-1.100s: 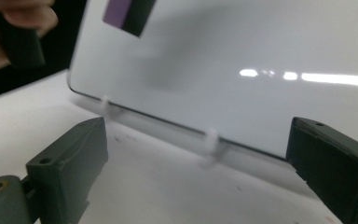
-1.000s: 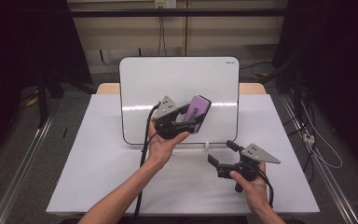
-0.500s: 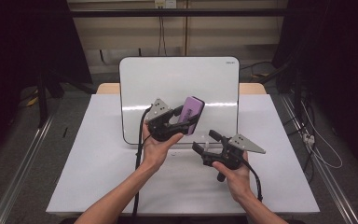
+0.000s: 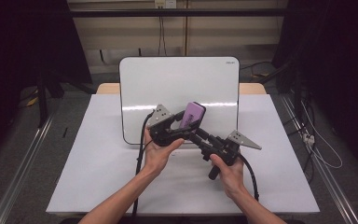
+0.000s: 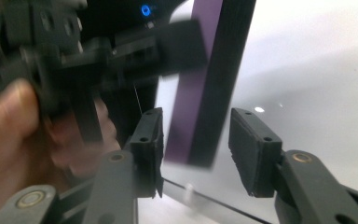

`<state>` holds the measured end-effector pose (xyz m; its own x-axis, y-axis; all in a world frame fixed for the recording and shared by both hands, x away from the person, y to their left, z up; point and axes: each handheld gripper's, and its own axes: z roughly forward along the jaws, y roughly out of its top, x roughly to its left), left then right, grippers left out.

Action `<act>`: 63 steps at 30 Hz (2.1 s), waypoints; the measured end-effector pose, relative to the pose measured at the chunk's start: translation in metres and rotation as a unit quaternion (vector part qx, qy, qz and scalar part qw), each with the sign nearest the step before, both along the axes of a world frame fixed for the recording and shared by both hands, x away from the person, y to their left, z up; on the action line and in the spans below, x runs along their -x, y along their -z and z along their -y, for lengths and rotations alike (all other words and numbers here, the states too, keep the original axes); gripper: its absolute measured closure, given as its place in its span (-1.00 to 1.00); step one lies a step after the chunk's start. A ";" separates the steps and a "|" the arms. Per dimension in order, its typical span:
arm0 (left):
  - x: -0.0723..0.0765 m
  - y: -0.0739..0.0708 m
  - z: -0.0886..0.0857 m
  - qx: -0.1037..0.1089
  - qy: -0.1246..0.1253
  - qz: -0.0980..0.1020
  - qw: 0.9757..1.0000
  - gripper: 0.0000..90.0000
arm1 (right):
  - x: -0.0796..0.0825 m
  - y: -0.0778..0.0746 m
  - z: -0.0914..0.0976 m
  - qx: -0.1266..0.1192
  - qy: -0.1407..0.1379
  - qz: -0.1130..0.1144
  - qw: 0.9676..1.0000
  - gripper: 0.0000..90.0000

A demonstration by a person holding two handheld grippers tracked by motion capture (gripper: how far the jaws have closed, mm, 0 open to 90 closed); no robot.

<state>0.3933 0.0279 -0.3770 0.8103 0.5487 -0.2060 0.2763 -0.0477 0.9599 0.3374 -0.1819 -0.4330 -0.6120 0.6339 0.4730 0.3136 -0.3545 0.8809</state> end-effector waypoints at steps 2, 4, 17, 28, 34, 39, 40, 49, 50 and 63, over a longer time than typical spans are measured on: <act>0.000 0.001 0.000 0.000 -0.001 0.002 1.000 -0.08 | -0.001 0.001 0.002 0.004 -0.002 0.000 1.000 0.37; -0.001 0.003 0.000 0.003 0.001 -0.002 1.000 -0.09 | -0.002 0.001 0.003 0.005 -0.001 0.000 1.000 0.40; 0.000 -0.002 -0.008 -0.020 -0.008 -0.007 1.000 -0.63 | 0.005 0.004 0.014 0.067 0.019 0.000 0.998 0.46; 0.000 0.000 -0.033 -0.082 -0.013 -0.023 0.996 -0.81 | 0.013 -0.003 0.045 0.164 0.073 0.011 0.984 0.47; 0.007 0.006 -0.044 -0.121 -0.016 -0.016 0.992 -0.89 | 0.016 -0.008 0.057 0.227 0.089 -0.006 0.970 0.47; 0.013 0.013 -0.057 -0.124 -0.027 -0.019 0.992 -0.90 | 0.019 -0.009 0.062 0.272 0.102 -0.013 0.957 0.48; 0.014 0.015 -0.060 -0.127 -0.031 -0.019 0.991 -0.90 | 0.018 -0.009 0.063 0.279 0.105 -0.015 0.955 0.48; 0.024 0.030 -0.086 -0.160 -0.058 -0.024 0.985 -0.87 | 0.015 -0.011 0.065 0.342 0.130 -0.019 0.931 0.49; 0.025 0.032 -0.089 -0.162 -0.061 -0.025 0.985 -0.87 | 0.015 -0.011 0.065 0.347 0.130 -0.023 0.929 0.49; 0.042 0.050 -0.116 -0.185 -0.086 -0.023 0.979 -0.86 | 0.008 -0.006 0.052 0.420 0.140 -0.041 0.896 0.49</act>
